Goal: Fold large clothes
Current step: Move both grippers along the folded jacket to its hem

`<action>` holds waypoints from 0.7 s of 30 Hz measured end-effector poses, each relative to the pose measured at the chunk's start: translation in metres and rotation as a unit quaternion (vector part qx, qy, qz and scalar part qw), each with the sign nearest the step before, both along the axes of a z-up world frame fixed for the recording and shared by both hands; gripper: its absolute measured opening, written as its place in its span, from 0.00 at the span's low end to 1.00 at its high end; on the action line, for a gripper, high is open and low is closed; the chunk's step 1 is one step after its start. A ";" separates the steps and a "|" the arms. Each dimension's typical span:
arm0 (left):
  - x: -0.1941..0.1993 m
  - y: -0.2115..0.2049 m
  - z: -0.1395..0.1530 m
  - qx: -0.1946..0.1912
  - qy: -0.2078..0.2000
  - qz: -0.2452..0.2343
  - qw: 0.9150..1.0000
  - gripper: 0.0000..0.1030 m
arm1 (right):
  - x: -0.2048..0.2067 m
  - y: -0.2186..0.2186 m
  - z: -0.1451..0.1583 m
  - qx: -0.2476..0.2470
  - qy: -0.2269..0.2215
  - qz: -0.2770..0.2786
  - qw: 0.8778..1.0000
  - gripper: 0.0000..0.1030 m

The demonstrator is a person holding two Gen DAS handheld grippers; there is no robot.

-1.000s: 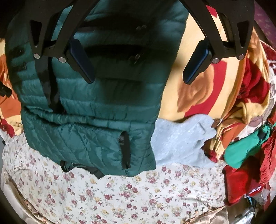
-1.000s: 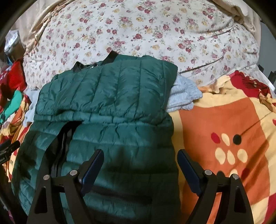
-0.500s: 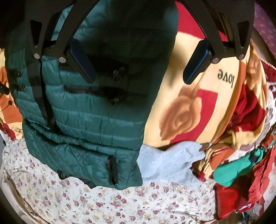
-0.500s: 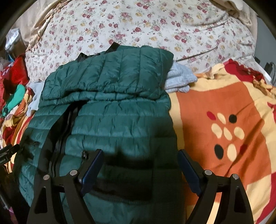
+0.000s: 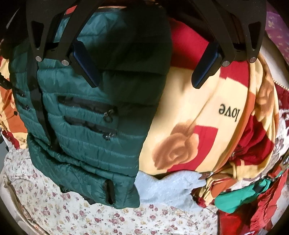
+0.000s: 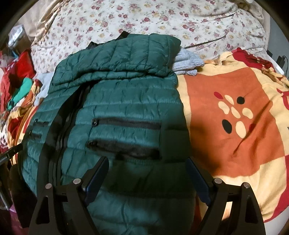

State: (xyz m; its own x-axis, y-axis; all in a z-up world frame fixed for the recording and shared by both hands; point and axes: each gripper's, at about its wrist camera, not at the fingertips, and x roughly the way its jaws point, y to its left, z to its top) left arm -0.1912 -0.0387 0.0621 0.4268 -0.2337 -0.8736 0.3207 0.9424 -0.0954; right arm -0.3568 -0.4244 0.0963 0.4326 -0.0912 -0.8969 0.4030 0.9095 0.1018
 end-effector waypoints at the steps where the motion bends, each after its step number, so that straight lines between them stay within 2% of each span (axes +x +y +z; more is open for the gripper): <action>1: -0.002 0.001 -0.001 0.001 0.001 0.000 1.000 0.99 | -0.002 0.001 0.000 0.000 0.000 0.001 1.000 0.82; 13: -0.010 0.011 -0.010 0.008 0.013 -0.002 1.000 0.99 | -0.009 0.004 -0.004 0.021 0.010 0.000 1.000 0.82; 21: -0.003 0.031 -0.016 -0.039 0.066 0.013 0.997 0.99 | -0.006 -0.005 -0.005 0.036 0.009 -0.007 0.999 0.82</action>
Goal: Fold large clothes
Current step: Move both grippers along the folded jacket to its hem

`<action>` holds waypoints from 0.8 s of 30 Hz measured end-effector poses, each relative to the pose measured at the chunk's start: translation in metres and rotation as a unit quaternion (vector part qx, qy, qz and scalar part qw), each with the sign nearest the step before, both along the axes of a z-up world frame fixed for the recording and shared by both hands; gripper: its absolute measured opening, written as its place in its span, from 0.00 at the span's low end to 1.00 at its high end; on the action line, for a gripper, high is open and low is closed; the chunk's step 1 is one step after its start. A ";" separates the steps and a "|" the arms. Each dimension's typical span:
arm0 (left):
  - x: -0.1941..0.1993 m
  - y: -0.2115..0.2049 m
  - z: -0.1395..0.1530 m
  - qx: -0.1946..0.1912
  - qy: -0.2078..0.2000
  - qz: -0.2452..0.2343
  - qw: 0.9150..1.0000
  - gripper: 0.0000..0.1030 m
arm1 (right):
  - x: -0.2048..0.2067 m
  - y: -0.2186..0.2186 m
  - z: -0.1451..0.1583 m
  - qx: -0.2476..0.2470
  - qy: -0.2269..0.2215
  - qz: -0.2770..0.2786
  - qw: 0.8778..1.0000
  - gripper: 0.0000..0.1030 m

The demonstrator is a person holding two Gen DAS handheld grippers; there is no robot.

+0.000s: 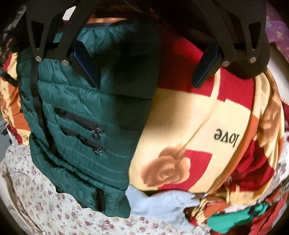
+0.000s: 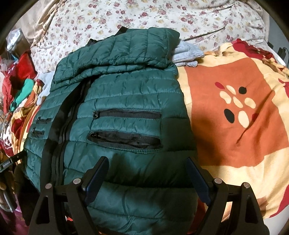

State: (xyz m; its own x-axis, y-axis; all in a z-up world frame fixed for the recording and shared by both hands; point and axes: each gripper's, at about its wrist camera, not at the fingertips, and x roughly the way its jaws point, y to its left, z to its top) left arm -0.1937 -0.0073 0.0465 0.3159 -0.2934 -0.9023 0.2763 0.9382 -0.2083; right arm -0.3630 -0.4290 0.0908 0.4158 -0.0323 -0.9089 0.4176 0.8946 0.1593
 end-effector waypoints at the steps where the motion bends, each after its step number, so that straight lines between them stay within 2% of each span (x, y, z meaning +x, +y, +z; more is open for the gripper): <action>1: 0.001 0.002 -0.002 -0.001 0.008 -0.004 1.000 0.99 | 0.000 -0.002 0.000 0.005 0.001 0.001 1.000 0.82; 8: -0.006 0.000 -0.011 -0.007 0.039 -0.036 0.999 0.99 | -0.005 -0.013 0.000 0.019 0.024 0.003 1.000 0.82; 15: -0.013 -0.010 -0.014 0.004 0.030 -0.051 0.998 0.99 | -0.023 -0.018 -0.005 0.036 0.050 -0.008 0.998 0.82; 21: -0.018 -0.010 -0.011 -0.009 0.048 -0.067 0.997 0.99 | -0.043 -0.019 -0.012 0.048 0.067 -0.009 0.997 0.82; 24: -0.022 -0.012 -0.013 -0.002 0.043 -0.073 0.996 0.99 | -0.052 -0.019 -0.024 0.089 0.076 -0.009 0.993 0.82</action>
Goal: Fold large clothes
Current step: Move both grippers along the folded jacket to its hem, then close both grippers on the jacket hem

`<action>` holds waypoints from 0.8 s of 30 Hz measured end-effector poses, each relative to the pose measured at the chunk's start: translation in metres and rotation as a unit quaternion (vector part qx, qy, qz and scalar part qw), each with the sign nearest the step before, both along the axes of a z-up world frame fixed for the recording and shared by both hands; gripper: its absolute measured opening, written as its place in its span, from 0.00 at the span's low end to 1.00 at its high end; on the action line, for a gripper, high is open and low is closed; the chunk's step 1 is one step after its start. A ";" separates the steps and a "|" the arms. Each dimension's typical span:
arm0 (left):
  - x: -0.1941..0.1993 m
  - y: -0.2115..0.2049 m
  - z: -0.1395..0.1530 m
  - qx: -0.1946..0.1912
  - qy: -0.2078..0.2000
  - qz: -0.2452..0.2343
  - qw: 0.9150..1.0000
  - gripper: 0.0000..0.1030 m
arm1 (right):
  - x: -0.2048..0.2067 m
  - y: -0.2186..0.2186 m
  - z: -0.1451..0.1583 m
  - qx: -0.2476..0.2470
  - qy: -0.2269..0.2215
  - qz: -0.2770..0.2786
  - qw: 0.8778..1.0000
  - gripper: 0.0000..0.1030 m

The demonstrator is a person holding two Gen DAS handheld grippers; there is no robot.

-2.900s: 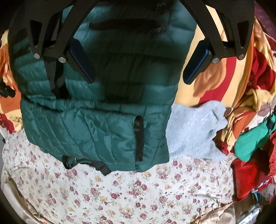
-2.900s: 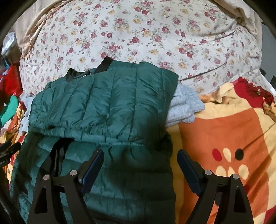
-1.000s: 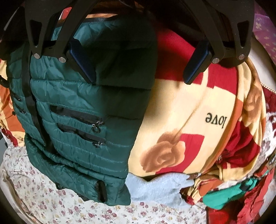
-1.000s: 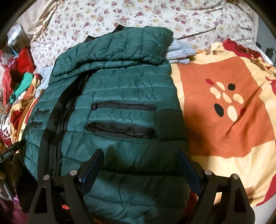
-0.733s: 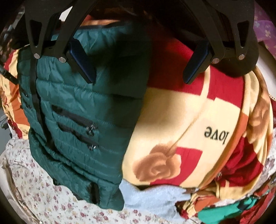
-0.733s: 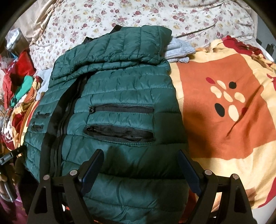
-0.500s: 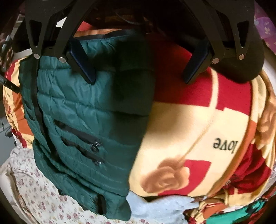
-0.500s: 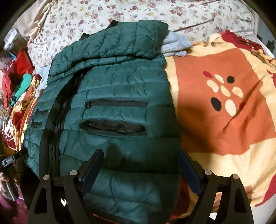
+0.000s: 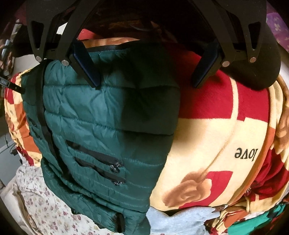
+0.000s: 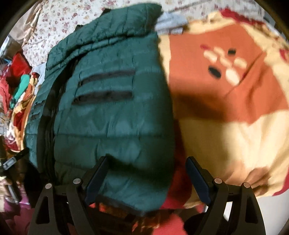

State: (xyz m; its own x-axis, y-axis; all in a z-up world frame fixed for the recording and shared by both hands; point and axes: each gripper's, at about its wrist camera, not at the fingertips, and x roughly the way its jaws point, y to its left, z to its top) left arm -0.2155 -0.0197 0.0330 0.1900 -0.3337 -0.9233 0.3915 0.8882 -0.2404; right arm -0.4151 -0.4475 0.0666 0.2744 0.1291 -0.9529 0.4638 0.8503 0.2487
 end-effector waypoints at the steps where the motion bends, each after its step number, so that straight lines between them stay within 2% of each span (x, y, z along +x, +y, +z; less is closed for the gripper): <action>1: -0.001 -0.001 -0.002 0.001 0.002 0.000 1.000 0.98 | -0.003 0.003 -0.003 0.019 0.000 0.005 1.000 0.82; 4: -0.002 -0.001 -0.001 -0.010 0.005 0.003 1.000 0.91 | -0.006 0.013 -0.006 0.050 -0.024 0.021 0.998 0.82; 5: -0.003 -0.002 -0.001 -0.013 0.005 0.002 1.000 0.83 | -0.006 0.016 -0.006 0.046 -0.029 0.026 0.998 0.77; 6: -0.003 -0.004 0.001 -0.018 0.007 -0.002 1.000 0.71 | -0.005 0.019 -0.008 0.044 -0.030 0.032 0.998 0.71; 7: -0.004 -0.005 0.002 -0.019 0.009 -0.004 1.000 0.67 | -0.004 0.021 -0.009 0.039 -0.029 0.040 0.998 0.61; 9: -0.007 -0.007 0.007 -0.010 -0.005 -0.009 1.000 0.50 | -0.001 0.023 -0.002 0.036 -0.037 0.048 0.998 0.50; 10: -0.009 -0.008 0.009 -0.003 -0.013 -0.013 1.000 0.47 | 0.000 0.025 0.005 0.034 -0.047 0.056 0.997 0.43; 11: -0.009 -0.007 0.010 0.000 -0.017 -0.014 1.000 0.43 | 0.000 0.027 0.011 0.033 -0.056 0.064 0.996 0.42; 13: -0.008 -0.005 0.010 -0.004 -0.015 -0.008 1.000 0.42 | 0.002 0.030 0.022 0.039 -0.076 0.082 0.993 0.42; 15: -0.007 -0.006 0.007 -0.001 -0.016 -0.005 1.000 0.42 | 0.009 0.033 0.017 0.038 -0.066 0.095 0.993 0.43; 16: -0.008 -0.007 0.006 0.002 -0.018 -0.003 1.000 0.43 | 0.012 0.034 0.009 0.044 -0.055 0.098 0.993 0.50; 17: -0.008 -0.007 0.005 0.005 -0.020 0.000 1.000 0.44 | 0.014 0.035 0.001 0.056 -0.051 0.092 0.993 0.63; 19: -0.010 -0.010 0.004 0.009 -0.025 0.002 1.000 0.45 | 0.017 0.038 -0.009 0.067 -0.047 0.083 0.993 0.66; 20: -0.010 -0.011 0.005 0.012 -0.027 0.001 1.000 0.44 | 0.019 0.041 -0.008 0.057 -0.047 0.090 0.993 0.61; 21: -0.011 -0.011 0.008 0.013 -0.032 0.000 0.999 0.36 | 0.020 0.044 -0.002 0.042 -0.051 0.099 0.993 0.53; 22: -0.011 -0.011 0.013 0.013 -0.040 0.000 0.999 0.29 | 0.022 0.045 0.004 0.033 -0.058 0.103 0.992 0.34; 23: -0.012 -0.010 0.017 0.015 -0.049 0.000 0.999 0.16 | 0.022 0.044 0.013 0.023 -0.068 0.108 0.992 0.20; 24: -0.012 -0.008 0.025 0.014 -0.060 -0.001 0.998 0.13 | 0.024 0.041 0.021 0.016 -0.077 0.111 0.991 0.17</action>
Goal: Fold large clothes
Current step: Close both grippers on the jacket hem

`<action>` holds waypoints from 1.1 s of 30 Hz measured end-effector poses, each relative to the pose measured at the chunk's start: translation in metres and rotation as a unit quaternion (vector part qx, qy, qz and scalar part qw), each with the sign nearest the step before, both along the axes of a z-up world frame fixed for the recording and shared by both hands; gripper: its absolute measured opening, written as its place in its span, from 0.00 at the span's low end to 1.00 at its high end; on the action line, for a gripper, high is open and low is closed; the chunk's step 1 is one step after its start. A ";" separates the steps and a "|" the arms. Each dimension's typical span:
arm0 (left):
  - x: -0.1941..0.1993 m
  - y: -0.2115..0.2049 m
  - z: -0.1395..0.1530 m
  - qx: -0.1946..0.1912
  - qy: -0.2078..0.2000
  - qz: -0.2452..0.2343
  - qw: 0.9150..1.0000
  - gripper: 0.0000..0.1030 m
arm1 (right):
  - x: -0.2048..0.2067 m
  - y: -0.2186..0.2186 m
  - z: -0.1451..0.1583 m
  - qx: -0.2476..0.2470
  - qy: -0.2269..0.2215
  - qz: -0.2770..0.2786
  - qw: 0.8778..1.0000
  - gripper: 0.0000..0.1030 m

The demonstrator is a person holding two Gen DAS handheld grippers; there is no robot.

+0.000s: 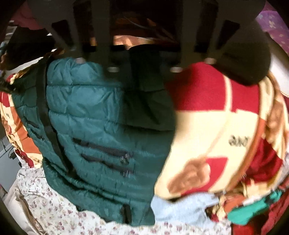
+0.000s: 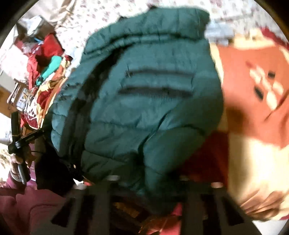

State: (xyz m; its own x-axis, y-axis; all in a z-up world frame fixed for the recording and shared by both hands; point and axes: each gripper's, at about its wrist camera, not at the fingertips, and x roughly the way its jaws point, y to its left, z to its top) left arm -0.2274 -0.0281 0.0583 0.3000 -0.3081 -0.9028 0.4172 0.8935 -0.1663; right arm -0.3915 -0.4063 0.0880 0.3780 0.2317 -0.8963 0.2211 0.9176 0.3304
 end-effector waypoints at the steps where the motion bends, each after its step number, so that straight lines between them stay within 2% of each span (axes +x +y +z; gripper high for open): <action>1: 0.000 0.001 0.007 -0.008 -0.006 0.000 1.000 0.12 | 0.000 -0.003 0.010 -0.002 -0.013 0.001 1.000 0.16; 6: 0.003 0.000 0.037 -0.036 -0.047 0.007 0.998 0.10 | 0.007 -0.011 0.045 0.002 -0.075 -0.004 0.997 0.16; 14: 0.013 -0.007 0.058 -0.036 -0.080 0.012 0.996 0.10 | 0.022 -0.028 0.070 0.005 -0.125 -0.021 0.992 0.16; 16: 0.015 -0.007 0.057 -0.034 -0.078 0.013 0.996 0.10 | 0.025 -0.034 0.073 0.006 -0.131 -0.026 0.991 0.16; 21: 0.019 -0.009 0.041 -0.017 -0.044 0.014 0.999 0.11 | 0.032 -0.040 0.074 0.015 -0.138 -0.032 0.990 0.16; 22: 0.018 -0.009 0.038 -0.014 -0.038 0.016 0.999 0.13 | 0.033 -0.041 0.074 0.016 -0.138 -0.032 0.990 0.16; 23: 0.019 -0.008 0.032 -0.011 -0.025 0.019 0.999 0.23 | 0.033 -0.041 0.074 0.017 -0.138 -0.033 0.990 0.16; 24: 0.018 -0.008 0.028 -0.013 -0.013 0.019 1.000 0.39 | 0.033 -0.041 0.074 0.017 -0.137 -0.033 0.990 0.16; 26: 0.017 -0.005 0.018 -0.028 0.017 0.023 0.999 0.57 | 0.033 -0.042 0.075 0.016 -0.138 -0.032 0.990 0.15; 27: 0.016 -0.004 0.014 -0.033 0.026 0.028 0.999 0.58 | 0.033 -0.042 0.075 0.017 -0.138 -0.032 0.990 0.15; 31: 0.013 -0.006 0.005 -0.032 0.034 0.040 0.998 0.57 | 0.035 -0.041 0.073 0.018 -0.139 -0.029 0.990 0.16; 32: 0.012 -0.008 0.005 -0.029 0.031 0.039 0.998 0.51 | 0.035 -0.041 0.072 0.019 -0.140 -0.028 0.990 0.16; 33: 0.011 -0.010 0.006 -0.024 0.027 0.038 0.999 0.28 | 0.036 -0.042 0.072 0.020 -0.141 -0.028 0.989 0.16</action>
